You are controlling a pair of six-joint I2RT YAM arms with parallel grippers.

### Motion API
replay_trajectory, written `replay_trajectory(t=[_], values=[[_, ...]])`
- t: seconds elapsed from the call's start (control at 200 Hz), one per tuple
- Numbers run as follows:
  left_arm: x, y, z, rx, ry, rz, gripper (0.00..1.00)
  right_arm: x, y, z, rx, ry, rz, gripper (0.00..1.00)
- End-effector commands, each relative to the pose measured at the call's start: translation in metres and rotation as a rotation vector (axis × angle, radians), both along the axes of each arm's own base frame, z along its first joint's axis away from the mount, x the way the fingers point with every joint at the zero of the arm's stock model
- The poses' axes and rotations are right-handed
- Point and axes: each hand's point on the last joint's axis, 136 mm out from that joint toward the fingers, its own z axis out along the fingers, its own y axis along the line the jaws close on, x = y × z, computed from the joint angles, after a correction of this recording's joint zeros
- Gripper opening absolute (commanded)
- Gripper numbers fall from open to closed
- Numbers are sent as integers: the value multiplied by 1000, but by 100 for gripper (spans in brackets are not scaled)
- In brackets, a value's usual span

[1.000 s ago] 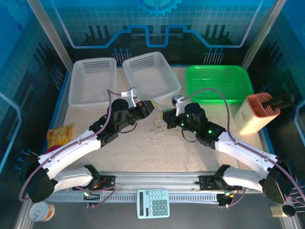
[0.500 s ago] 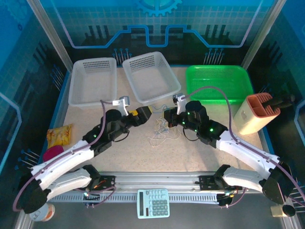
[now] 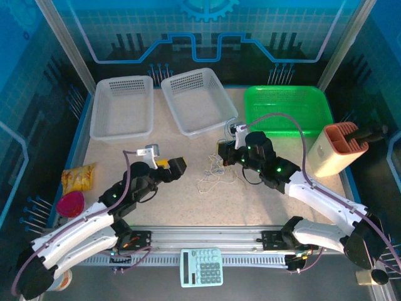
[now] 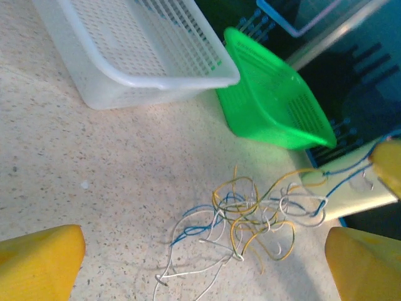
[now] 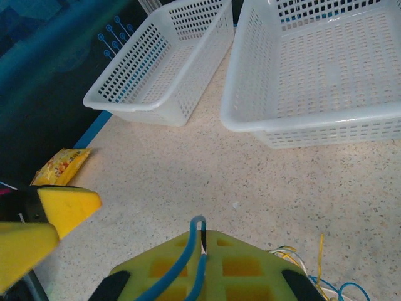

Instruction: Untangle the cables

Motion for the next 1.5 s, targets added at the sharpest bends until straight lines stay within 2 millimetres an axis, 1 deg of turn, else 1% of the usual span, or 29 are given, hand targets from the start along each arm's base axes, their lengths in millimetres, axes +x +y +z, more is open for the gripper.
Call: replay_trajectory(t=[0.0,0.07,0.095,0.255,0.46,0.505,0.58,0.605,0.63,0.73,0.81,0.905,0.915,0.925,0.98,1.1,1.221,1.321,1.411,1.451,1.496], values=[[1,-30,6,45,-59,-173,99,3,0,1,6,19,-2,0],[5,-45,3,72,-60,-234,99,3,1,1,6,23,1,0],[7,-51,0,83,-53,-256,99,3,1,0,7,26,2,0],[20,-80,2,84,-93,-349,99,1,4,-1,22,42,12,0],[32,-111,6,54,-124,-439,99,-1,7,1,46,53,22,0],[34,-116,5,51,-122,-450,99,-1,9,1,50,56,27,0],[39,-125,-2,55,-108,-465,98,-1,10,5,62,54,28,0],[40,-127,-4,54,-105,-468,97,-2,10,7,69,53,30,0],[41,-130,-6,51,-103,-474,94,-2,12,8,73,53,33,0],[43,-138,-17,45,-79,-501,74,-3,15,15,99,52,48,0],[44,-141,-30,50,-50,-512,62,-3,18,23,126,46,56,0],[43,-142,-48,68,-12,-522,43,-5,19,34,157,37,74,0],[43,-142,-51,71,-7,-521,42,-4,21,45,172,19,79,0],[42,-141,-53,73,-4,-523,41,-4,20,50,179,12,79,0],[42,-139,-63,83,17,-519,34,-4,19,65,202,-13,83,0],[39,-134,-84,97,58,-506,32,-5,13,101,244,-74,86,0],[36,-131,-97,98,81,-495,32,-6,5,122,259,-114,75,0],[34,-129,-103,96,95,-490,32,-5,-1,129,265,-129,62,0],[33,-128,-102,87,94,-488,33,-3,-6,129,266,-131,50,0],[32,-128,-99,80,94,-489,35,-3,-8,127,263,-124,47,0],[32,-128,-93,72,85,-487,41,-2,-9,125,259,-123,43,0]])
